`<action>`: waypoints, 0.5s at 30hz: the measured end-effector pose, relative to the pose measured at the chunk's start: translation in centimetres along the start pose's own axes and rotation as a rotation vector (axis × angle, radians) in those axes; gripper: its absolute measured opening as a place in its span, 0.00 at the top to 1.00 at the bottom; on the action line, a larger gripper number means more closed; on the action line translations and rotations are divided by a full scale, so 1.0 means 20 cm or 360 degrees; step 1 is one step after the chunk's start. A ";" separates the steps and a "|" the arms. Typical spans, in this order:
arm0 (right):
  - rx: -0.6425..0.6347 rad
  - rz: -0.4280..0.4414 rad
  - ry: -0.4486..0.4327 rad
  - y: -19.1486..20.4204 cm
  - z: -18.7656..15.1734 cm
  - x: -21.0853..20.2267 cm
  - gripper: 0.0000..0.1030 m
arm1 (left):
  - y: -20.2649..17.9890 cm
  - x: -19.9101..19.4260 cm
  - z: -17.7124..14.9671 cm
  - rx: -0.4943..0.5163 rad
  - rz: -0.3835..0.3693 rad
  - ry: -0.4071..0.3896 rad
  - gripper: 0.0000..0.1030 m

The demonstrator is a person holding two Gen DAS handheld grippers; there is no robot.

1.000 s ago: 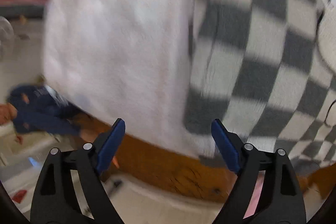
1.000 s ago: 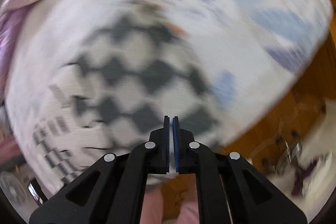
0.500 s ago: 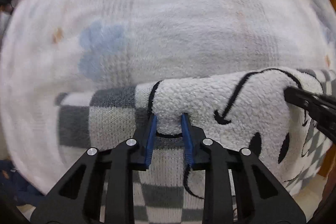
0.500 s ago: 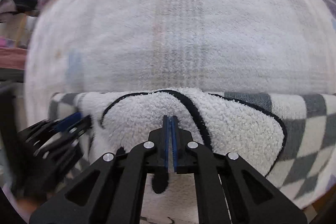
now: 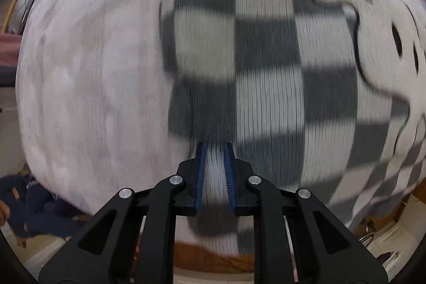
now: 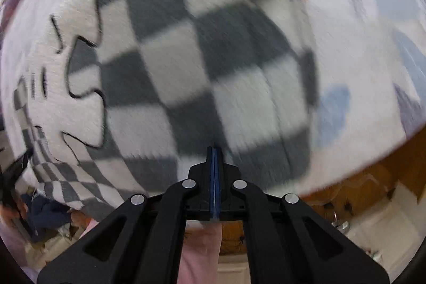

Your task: Fold large clothes

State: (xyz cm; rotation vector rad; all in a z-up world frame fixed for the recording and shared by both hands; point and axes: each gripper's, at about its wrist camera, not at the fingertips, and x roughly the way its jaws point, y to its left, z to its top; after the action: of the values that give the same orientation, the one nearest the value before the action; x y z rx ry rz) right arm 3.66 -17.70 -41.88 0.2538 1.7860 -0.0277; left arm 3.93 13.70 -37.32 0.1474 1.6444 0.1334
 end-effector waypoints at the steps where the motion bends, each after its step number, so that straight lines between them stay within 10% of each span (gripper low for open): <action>1: 0.0031 -0.0024 0.0000 0.01 -0.02 -0.02 0.96 | -0.02 -0.03 -0.01 0.0005 0.0024 -0.0004 0.85; 10: -0.0310 0.0408 -0.0252 0.75 0.12 -0.12 0.94 | -0.41 -0.21 0.22 -0.0153 -0.0519 -0.0232 0.84; 15: -0.0262 0.0364 -0.0203 0.77 0.04 0.06 0.98 | -0.50 -0.11 0.06 -0.0075 -0.0407 -0.0201 0.85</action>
State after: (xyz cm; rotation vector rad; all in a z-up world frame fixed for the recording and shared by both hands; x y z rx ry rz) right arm 7.08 -2.66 -41.38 0.3289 1.6133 0.2600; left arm 5.17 3.37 -37.01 -0.0891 1.5185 -0.0318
